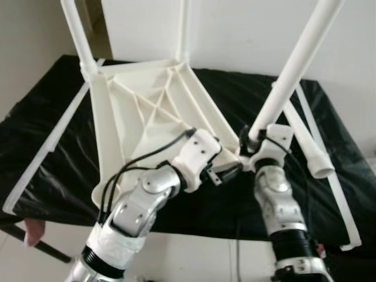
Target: Building children table
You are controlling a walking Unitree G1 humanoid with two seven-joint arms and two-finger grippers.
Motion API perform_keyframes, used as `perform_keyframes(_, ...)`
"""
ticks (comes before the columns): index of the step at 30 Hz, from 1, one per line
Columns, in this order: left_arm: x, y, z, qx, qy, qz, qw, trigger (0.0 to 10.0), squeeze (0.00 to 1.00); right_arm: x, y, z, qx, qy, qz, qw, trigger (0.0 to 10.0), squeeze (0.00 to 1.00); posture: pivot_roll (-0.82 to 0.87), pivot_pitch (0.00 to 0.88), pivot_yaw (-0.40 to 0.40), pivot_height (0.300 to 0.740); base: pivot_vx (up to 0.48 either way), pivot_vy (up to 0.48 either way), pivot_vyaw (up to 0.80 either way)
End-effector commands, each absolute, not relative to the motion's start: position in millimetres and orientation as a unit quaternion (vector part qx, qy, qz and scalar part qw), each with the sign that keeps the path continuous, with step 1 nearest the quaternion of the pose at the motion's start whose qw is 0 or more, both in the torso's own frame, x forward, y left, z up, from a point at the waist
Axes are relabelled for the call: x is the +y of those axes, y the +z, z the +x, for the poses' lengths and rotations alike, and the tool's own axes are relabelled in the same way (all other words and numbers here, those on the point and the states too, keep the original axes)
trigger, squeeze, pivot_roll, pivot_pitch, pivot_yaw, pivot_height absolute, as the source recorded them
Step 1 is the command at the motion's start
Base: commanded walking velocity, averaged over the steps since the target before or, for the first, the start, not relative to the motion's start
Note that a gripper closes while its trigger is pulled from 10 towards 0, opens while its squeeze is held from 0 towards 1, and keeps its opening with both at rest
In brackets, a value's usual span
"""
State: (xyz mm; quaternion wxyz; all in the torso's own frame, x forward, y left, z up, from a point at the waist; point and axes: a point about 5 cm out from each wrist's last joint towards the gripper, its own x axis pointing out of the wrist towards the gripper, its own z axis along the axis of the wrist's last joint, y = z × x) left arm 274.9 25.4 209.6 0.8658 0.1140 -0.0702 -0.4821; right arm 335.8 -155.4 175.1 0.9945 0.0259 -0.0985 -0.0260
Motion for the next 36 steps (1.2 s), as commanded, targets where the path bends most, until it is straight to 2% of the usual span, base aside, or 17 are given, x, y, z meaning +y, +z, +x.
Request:
perform_keyframes(1, 25, 211, 273, -0.075, -0.486, 0.117, 0.863, 10.0, 0.00, -158, 174, 336, -0.098, 0.026, 0.016, 0.995, 10.0, 0.34, -0.09, 0.080, -0.040, 0.740, 0.000, 0.000, 0.00)
perform_keyframes(2, 25, 211, 273, -0.075, -0.486, 0.117, 0.863, 10.0, 0.00, -158, 174, 336, -0.095, 0.045, 0.010, 0.994, 10.0, 0.00, -0.10, 0.081, -0.039, 0.740, 0.000, 0.000, 0.00)
perform_keyframes(6, 25, 211, 273, -0.075, -0.486, 0.117, 0.863, 10.0, 0.00, -158, 173, 336, -0.090, 0.078, 0.011, 0.993, 10.0, 0.00, -0.10, 0.082, -0.037, 0.740, 0.000, 0.000, 0.00)
perform_keyframes(8, 24, 210, 273, -0.075, -0.487, 0.118, 0.862, 10.0, 0.00, -162, 173, 341, -0.092, 0.156, -0.037, 0.983, 10.0, 0.00, -0.10, 0.088, -0.033, 0.740, 0.000, 0.000, 0.00)
perform_keyframes(12, 24, 211, 273, -0.076, -0.489, 0.115, 0.862, 10.0, 0.00, -167, 172, 346, -0.085, 0.183, -0.068, 0.977, 10.0, 0.00, -0.10, 0.095, -0.034, 0.740, 0.000, 0.000, 0.00)
perform_keyframes(13, 24, 212, 272, -0.076, -0.489, 0.115, 0.861, 10.0, 0.00, -168, 170, 348, -0.080, 0.194, -0.074, 0.975, 5.9, 0.00, -0.09, 0.096, -0.035, 0.740, 0.000, 0.000, 0.00)
perform_keyframes(14, 23, 212, 273, -0.076, -0.489, 0.115, 0.861, 10.0, 0.00, -170, 169, 349, -0.076, 0.201, -0.078, 0.974, 5.9, 0.00, -0.09, 0.096, -0.035, 0.740, 0.000, 0.000, 0.00)
perform_keyframes(15, 24, 212, 273, -0.077, -0.488, 0.115, 0.862, 10.0, 0.00, -172, 167, 350, -0.066, 0.202, -0.080, 0.974, 0.0, 0.00, -0.09, 0.101, -0.038, 0.740, 0.000, 0.000, 0.00)
perform_keyframes(30, 30, 213, 273, -0.075, -0.474, 0.113, 0.870, 10.0, 0.00, -186, 159, 356, -0.042, 0.192, -0.053, 0.979, 0.0, 0.00, -0.07, 0.122, -0.035, 0.740, 0.000, 0.000, 0.00)
perform_keyframes(31, 30, 214, 273, -0.074, -0.473, 0.113, 0.871, 10.0, 0.00, -186, 160, 356, -0.041, 0.187, -0.052, 0.980, 3.7, 0.00, -0.07, 0.126, -0.033, 0.740, 0.000, 0.000, 0.00)
perform_keyframes(32, 31, 214, 273, -0.074, -0.473, 0.112, 0.871, 10.0, 0.00, -186, 160, 356, -0.042, 0.178, -0.045, 0.982, 10.0, 0.00, -0.07, 0.130, -0.032, 0.740, 0.000, 0.000, 0.00)
perform_keyframes(36, 31, 214, 274, -0.073, -0.472, 0.110, 0.872, 10.0, 0.00, -185, 158, 355, -0.038, 0.151, -0.029, 0.987, 10.0, 0.00, -0.08, 0.138, -0.028, 0.740, 0.000, 0.000, 0.00)
